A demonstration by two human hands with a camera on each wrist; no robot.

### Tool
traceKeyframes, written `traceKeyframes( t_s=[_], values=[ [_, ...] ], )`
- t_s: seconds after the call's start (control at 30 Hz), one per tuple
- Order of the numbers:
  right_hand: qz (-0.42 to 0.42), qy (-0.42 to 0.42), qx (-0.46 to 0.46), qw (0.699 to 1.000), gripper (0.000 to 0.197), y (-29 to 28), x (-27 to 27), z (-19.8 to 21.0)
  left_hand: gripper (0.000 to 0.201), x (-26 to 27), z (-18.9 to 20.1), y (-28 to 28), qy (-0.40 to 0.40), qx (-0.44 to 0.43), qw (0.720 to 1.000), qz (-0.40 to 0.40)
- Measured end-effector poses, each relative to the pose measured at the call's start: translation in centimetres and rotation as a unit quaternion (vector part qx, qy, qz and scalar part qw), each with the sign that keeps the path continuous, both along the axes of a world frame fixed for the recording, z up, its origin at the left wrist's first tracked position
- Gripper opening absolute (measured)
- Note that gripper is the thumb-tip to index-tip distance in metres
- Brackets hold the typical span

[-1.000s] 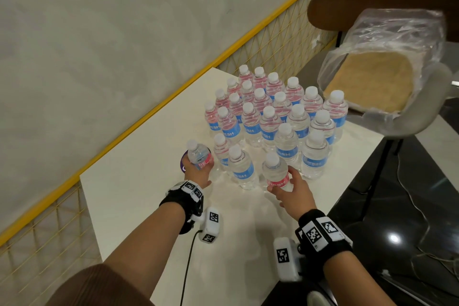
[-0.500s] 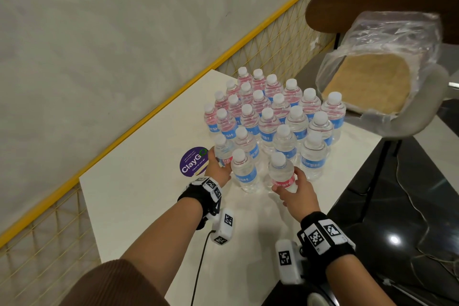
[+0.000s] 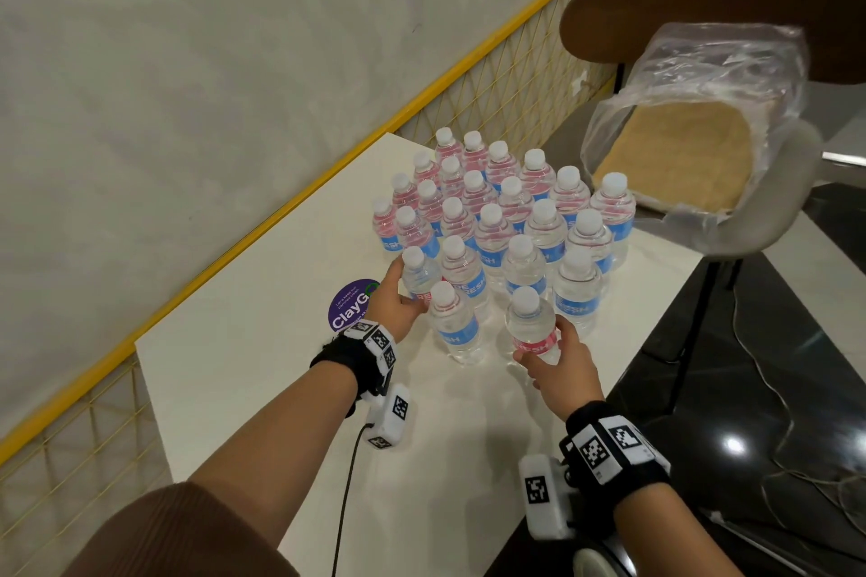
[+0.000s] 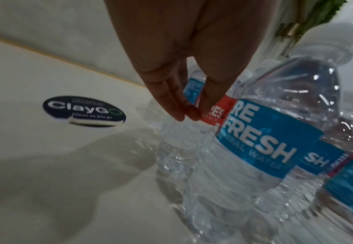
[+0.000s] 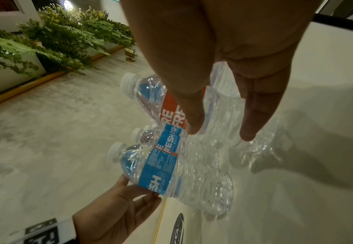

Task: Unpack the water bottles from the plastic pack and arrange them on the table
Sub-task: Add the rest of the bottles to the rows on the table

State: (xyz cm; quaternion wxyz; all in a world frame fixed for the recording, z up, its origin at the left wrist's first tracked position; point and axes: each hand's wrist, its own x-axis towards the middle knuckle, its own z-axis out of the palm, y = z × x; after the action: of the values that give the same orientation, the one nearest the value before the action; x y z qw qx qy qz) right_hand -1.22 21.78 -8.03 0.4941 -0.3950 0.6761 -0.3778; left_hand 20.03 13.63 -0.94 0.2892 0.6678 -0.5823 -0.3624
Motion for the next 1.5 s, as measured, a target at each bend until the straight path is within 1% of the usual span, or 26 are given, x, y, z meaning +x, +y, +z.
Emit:
traceKeyframes(
  t_s=[0.1, 0.23, 0.33, 0.4, 0.6, 0.67, 0.8, 0.87, 1.0, 1.07, 1.2, 1.23, 1.37, 1.5],
  values=[
    [-0.002, -0.001, 0.001, 1.0, 0.074, -0.2, 0.2, 0.0, 0.07, 0.1, 0.5, -0.7, -0.042, -0.019, 0.999, 0.025],
    [-0.004, -0.001, 0.005, 1.0, 0.073, -0.2, 0.2, 0.0, 0.067, -1.1, 0.8, -1.2, -0.033, 0.008, 0.997, 0.069],
    [-0.004, 0.002, 0.006, 1.0, 0.072, -0.2, 0.1, -0.1, 0.079, -0.8, 0.5, -1.3, 0.015, 0.027, 0.998, 0.062],
    [-0.007, 0.004, 0.01, 1.0, 0.072, -0.3, 0.1, 0.0, 0.082, -0.4, 0.3, -1.3, 0.036, 0.032, 0.997, 0.056],
    [-0.023, 0.005, 0.01, 1.0, 0.068, -0.8, 0.9, 0.6, 0.067, -1.1, 0.4, -1.4, -0.022, 0.014, 0.997, 0.069],
    [-0.023, 0.001, 0.014, 1.0, 0.069, -1.0, 1.1, 0.9, 0.068, -1.1, 0.3, -1.3, -0.032, 0.02, 0.998, 0.059],
    [-0.024, -0.003, 0.017, 1.0, 0.069, -1.3, 1.4, 1.1, 0.08, -0.6, 0.1, -1.0, -0.004, 0.027, 0.999, 0.039],
    [-0.027, -0.007, 0.019, 0.999, 0.068, -1.4, 1.6, 1.2, 0.078, -0.7, 0.2, -0.9, -0.003, 0.025, 0.999, 0.036],
    [-0.034, -0.016, 0.016, 0.999, 0.067, -1.5, 2.0, 1.3, 0.067, -1.6, 0.6, -0.9, -0.025, 0.017, 0.998, 0.06],
    [-0.035, -0.019, 0.015, 0.999, 0.067, -1.6, 2.0, 1.5, 0.066, -1.7, 0.5, -0.9, -0.02, 0.02, 0.998, 0.062],
    [-0.023, -0.014, 0.019, 0.999, 0.067, -1.4, 1.4, 1.8, 0.08, -1.2, 0.2, -0.2, -0.009, 0.029, 0.999, 0.037],
    [-0.018, -0.012, 0.018, 1.0, 0.067, -1.4, 1.3, 1.8, 0.081, -1.1, 0.2, 0.1, -0.006, 0.024, 0.999, 0.032],
    [-0.01, -0.015, 0.016, 1.0, 0.064, -1.5, 1.0, 2.0, 0.069, -1.2, 0.4, 0.1, -0.011, 0.005, 0.999, 0.037],
    [-0.006, -0.009, 0.016, 1.0, 0.065, -1.2, 0.8, 2.1, 0.067, -1.9, 0.7, -0.7, -0.025, -0.007, 0.998, 0.064]
  ],
)
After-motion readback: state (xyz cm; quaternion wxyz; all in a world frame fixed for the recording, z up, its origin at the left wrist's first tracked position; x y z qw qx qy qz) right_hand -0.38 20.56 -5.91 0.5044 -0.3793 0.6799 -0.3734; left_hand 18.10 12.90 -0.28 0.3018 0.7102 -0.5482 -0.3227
